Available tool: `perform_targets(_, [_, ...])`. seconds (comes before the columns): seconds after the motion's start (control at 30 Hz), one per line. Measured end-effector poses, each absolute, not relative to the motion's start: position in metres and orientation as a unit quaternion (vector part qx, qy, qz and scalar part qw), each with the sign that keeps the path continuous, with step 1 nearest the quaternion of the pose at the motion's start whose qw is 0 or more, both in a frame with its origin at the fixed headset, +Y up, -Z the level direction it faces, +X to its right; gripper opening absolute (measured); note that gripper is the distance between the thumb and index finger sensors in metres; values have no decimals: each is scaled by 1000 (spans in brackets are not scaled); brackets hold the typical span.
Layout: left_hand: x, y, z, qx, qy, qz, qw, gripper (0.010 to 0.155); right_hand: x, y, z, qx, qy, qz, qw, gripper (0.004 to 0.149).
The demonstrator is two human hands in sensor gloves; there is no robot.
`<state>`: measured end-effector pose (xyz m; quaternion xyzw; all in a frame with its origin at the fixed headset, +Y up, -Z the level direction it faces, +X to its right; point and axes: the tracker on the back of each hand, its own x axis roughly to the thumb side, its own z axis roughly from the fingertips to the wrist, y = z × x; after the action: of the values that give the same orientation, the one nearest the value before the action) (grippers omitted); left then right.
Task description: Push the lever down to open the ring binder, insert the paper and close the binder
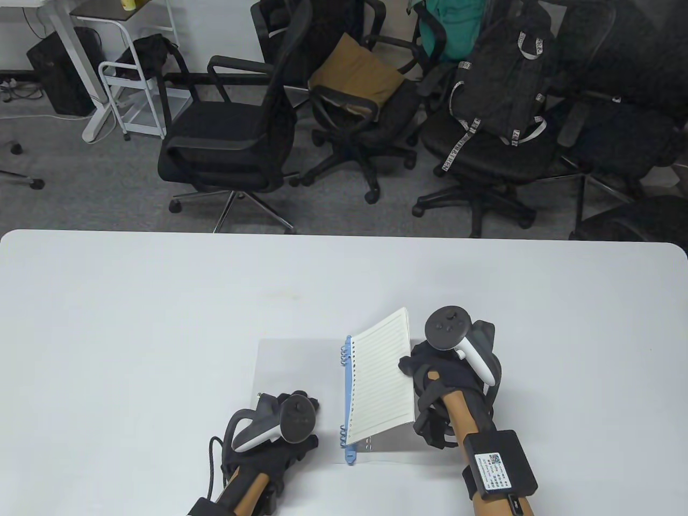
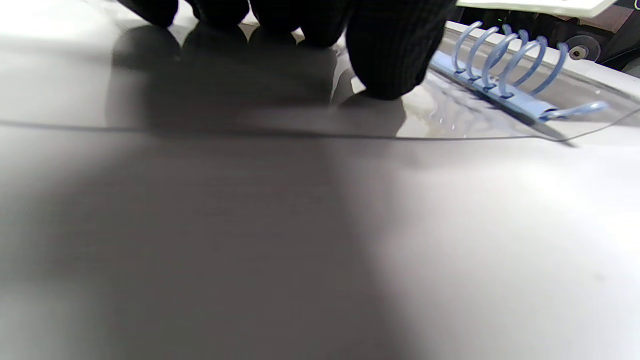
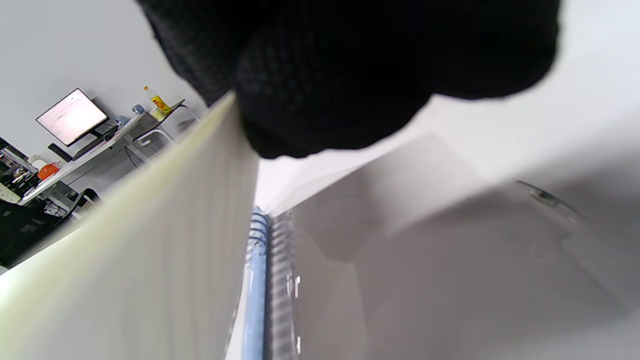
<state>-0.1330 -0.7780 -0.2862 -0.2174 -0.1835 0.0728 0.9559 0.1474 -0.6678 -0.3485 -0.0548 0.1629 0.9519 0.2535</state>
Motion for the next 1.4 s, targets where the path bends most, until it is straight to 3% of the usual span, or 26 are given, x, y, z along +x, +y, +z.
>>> perform_targets(1.4, [-132,-778,-286,-218,-185,72,955,70,139,-671,-345,-38,155,968,192,36])
